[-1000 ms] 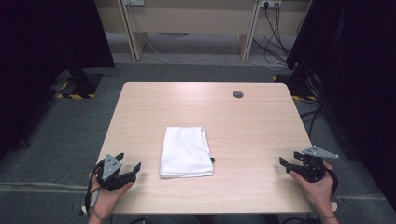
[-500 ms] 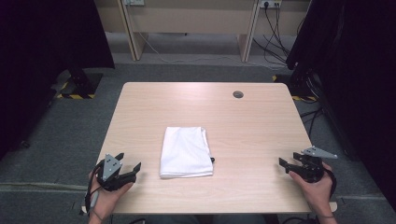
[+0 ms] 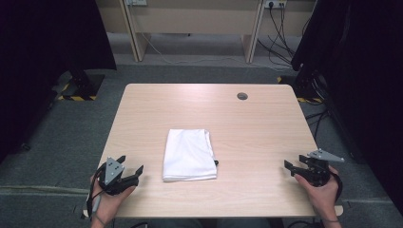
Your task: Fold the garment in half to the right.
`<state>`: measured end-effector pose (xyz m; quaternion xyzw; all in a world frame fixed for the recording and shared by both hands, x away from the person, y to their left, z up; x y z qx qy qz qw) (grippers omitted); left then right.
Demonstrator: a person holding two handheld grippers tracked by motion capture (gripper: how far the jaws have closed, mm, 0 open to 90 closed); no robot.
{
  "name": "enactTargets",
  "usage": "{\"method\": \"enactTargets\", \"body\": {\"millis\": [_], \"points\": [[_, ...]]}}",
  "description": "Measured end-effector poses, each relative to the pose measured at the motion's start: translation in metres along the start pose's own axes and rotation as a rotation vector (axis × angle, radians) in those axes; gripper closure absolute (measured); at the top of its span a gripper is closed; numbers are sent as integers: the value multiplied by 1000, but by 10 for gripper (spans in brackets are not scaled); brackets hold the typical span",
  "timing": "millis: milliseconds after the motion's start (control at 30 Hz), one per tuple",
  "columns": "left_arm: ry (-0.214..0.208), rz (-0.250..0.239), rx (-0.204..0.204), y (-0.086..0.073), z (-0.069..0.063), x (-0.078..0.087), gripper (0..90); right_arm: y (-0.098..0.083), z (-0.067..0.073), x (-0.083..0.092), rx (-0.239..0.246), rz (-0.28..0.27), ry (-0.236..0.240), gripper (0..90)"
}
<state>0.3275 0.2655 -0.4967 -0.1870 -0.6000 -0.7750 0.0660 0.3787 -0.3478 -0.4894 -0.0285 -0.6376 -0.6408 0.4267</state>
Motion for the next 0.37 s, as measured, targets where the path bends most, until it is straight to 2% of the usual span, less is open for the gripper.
{"method": "enactTargets", "body": {"millis": [367], "points": [[2, -8, 2, 0, 0, 1, 242, 0, -1, 2, -9, -20, 12, 273]]}}
Point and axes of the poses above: each handheld gripper's, and its own axes: x roughly backward along the jaws, y roughly out of its top, z roughly to its left, the point moved 2 cm from there along -x, roughly forward along the jaws, and after that the axes turned 12 degrees about y, right-handed, at the moved point
